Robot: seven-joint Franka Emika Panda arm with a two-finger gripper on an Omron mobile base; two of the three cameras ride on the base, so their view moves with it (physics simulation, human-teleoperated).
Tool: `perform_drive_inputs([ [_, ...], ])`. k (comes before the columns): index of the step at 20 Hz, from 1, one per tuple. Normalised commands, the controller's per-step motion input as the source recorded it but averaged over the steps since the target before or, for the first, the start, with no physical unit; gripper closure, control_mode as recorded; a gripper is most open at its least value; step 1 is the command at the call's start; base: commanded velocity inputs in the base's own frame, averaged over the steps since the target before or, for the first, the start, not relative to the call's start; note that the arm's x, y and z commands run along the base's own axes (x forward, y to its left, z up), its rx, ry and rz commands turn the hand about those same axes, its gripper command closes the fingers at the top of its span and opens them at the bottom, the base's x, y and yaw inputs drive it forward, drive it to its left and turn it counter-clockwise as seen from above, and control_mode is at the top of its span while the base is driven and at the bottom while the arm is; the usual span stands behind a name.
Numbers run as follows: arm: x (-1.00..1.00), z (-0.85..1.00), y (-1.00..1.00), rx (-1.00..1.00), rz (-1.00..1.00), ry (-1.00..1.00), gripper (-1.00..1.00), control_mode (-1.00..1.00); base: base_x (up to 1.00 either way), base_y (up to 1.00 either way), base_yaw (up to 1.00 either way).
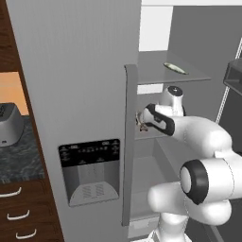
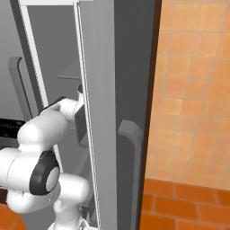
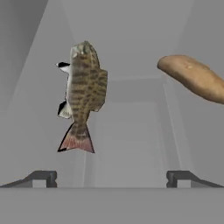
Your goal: Place one sweet potato and one fish in each tupperware on the nearby counter, to pack two identical lunches.
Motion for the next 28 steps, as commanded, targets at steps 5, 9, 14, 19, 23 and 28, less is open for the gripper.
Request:
perform_drive_inputs([
  [5, 0.5, -0.29, 0.32, 0.0, 0.0, 0.03, -1.0, -1.0, 0.0, 0.0, 0.0],
  [9, 0.56, -0.31, 0.5, 0.0, 0.0, 0.05, -1.0, -1.0, 0.0, 0.0, 0.0],
  [14, 0.4, -0.94, 0.11, -0.1, 0.0, 0.06, -1.0, -1.0, 0.0, 0.0, 0.0],
  [19, -0.17, -0.81, -0.38, -0.1, -0.02, 0.14, 1.0, -1.0, 0.0, 0.0, 0.0],
  [23, -1.0, -0.14, -0.98, 0.02, -0.1, -0.03, 1.0, -1.0, 0.0, 0.0, 0.0],
  [28, -1.0, 0.19, -0.36, 0.03, -0.02, -0.2, 1.0, -1.0, 0.0, 0.0, 0.0],
])
